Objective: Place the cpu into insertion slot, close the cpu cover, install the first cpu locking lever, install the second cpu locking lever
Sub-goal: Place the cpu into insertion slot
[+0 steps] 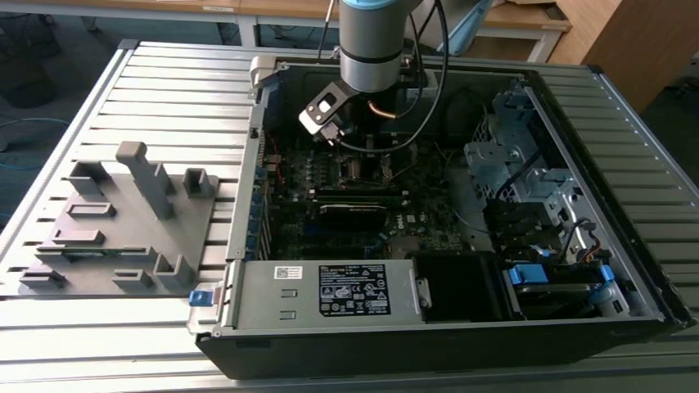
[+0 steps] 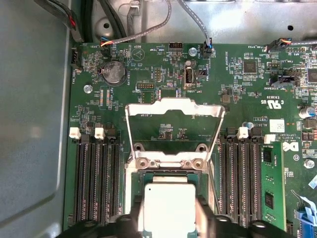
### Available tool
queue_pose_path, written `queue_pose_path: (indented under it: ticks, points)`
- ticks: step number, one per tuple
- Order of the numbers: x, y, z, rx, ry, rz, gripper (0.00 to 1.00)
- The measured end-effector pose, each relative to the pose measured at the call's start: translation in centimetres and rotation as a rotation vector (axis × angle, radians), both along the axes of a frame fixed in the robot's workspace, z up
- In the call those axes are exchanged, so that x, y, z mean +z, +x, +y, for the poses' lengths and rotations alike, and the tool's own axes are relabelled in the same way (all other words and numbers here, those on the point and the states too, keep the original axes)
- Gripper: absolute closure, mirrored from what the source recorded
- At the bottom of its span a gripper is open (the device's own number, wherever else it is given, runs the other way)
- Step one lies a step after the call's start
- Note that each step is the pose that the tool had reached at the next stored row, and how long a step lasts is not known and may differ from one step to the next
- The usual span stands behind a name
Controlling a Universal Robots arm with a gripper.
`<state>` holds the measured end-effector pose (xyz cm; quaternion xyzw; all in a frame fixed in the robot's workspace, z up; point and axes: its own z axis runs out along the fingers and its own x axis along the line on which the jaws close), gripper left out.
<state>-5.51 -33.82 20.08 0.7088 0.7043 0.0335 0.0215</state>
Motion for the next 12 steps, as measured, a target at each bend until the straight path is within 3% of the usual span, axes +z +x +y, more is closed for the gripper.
queue_pose_path:
  ticks: [4, 5, 7, 8, 10, 12]
  points:
    - [0.01, 0.00, 0.00, 0.000, 0.0000, 0.0000, 0.64]
    - [0.01, 0.00, 0.00, 0.000, 0.0000, 0.0000, 0.64]
    - [0.02, 0.00, 0.00, 0.000, 0.0000, 0.0000, 0.76]
    - [0.02, 0.00, 0.00, 0.000, 0.0000, 0.0000, 0.76]
    - [0.02, 0.00, 0.00, 0.000, 0.0000, 0.0000, 0.88]
    - [0.03, 0.00, 0.00, 0.000, 0.0000, 0.0000, 0.88]
